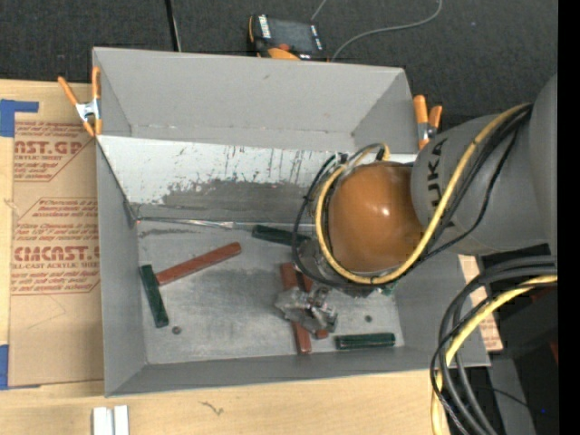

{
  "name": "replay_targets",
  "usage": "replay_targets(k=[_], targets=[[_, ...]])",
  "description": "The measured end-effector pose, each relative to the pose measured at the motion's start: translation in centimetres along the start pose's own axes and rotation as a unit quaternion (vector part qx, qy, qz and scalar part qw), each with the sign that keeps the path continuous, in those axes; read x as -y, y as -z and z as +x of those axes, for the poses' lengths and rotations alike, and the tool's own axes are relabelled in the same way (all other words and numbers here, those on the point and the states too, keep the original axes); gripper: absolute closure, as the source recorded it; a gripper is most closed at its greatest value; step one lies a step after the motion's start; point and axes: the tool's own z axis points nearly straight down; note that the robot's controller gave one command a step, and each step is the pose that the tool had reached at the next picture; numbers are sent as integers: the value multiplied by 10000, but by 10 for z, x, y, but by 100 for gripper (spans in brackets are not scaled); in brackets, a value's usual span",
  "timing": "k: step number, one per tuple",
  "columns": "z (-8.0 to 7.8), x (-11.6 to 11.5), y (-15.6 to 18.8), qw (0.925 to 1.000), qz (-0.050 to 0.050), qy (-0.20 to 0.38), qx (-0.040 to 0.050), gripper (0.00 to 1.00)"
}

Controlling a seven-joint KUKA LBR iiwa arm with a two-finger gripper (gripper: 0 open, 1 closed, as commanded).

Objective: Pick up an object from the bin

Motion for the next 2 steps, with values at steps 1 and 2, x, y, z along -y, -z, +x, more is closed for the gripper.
replay_targets(k=[1,2], targets=[[1,-2,-4,10000,-16,2,-1,0],[1,-2,-4,10000,-17,2,-2,100]])
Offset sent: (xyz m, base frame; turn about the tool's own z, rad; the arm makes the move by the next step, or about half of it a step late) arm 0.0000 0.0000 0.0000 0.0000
